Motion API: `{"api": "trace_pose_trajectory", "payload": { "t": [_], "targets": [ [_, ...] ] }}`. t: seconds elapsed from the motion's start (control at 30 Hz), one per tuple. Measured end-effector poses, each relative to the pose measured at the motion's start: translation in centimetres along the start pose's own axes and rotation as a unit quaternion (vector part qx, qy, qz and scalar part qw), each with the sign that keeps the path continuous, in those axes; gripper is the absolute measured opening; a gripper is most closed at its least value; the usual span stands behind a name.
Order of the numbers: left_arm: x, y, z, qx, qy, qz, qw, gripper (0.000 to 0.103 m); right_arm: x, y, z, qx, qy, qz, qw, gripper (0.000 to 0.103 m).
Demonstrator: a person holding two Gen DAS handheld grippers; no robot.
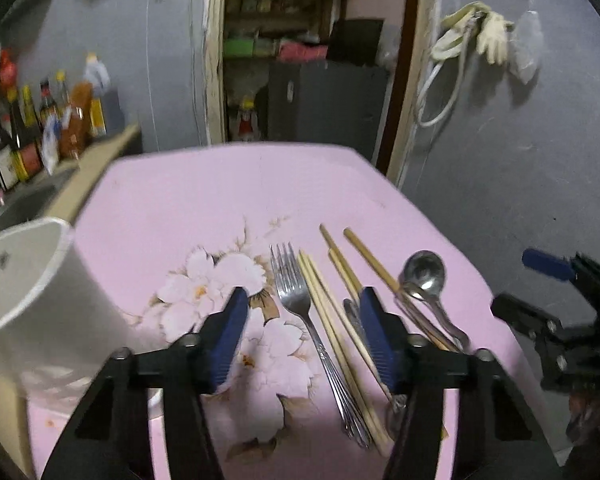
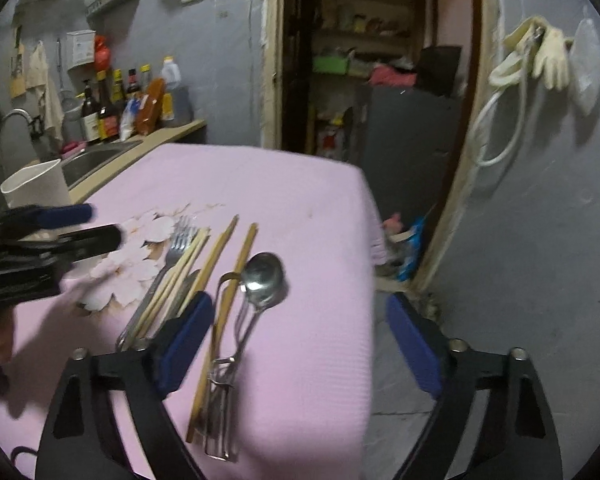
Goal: Organize utensils
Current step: 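Move the left tool to the silver fork while the right tool moves to the wire tongs, then close the left tool on the fork while the right tool closes on the tongs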
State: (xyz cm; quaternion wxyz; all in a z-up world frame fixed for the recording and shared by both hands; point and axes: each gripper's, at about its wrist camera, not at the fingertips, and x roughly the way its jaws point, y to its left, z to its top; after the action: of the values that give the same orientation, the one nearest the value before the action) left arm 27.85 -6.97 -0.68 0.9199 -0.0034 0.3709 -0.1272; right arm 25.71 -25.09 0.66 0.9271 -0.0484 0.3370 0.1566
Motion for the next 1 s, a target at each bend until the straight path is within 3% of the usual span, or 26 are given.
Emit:
{"api": "trace_pose_trajectory", "payload": {
  "t": [0.13,0.23,0.33,0.53,0.7,1.0],
  "targets": [
    [1.9,1.2,0.4,-0.02,0.024,-0.005,0.9995,0.035,1.1,0.6,0.1,-0.01,0.022,0.027,0.999,0.057],
    [3.1,1.6,0.7,-0.018,0.037,0.0,0.9992,0.026,1.8,1.1,0.2,-0.014,0.036,0.048,0.998,0.048],
    [4.2,2.2,1.0,-0.026,0.052,-0.003,0.9983,0.024,2.6,1.7,0.5,-0.019,0.052,0.067,0.996,0.043],
    [5.8,3.2,1.3,-0.034,0.067,-0.008,0.9971,0.024,4.1,2.5,0.8,-0.029,0.081,0.075,0.994,0.033],
    [7.0,3.3,1.4,-0.028,0.087,-0.012,0.9957,0.024,5.1,2.3,0.8,-0.022,0.1,0.083,0.991,0.031],
    [8.0,4.3,2.1,-0.041,0.089,-0.035,0.9946,0.023,5.8,2.4,0.7,-0.008,0.109,0.085,0.99,0.025]
  ]
}}
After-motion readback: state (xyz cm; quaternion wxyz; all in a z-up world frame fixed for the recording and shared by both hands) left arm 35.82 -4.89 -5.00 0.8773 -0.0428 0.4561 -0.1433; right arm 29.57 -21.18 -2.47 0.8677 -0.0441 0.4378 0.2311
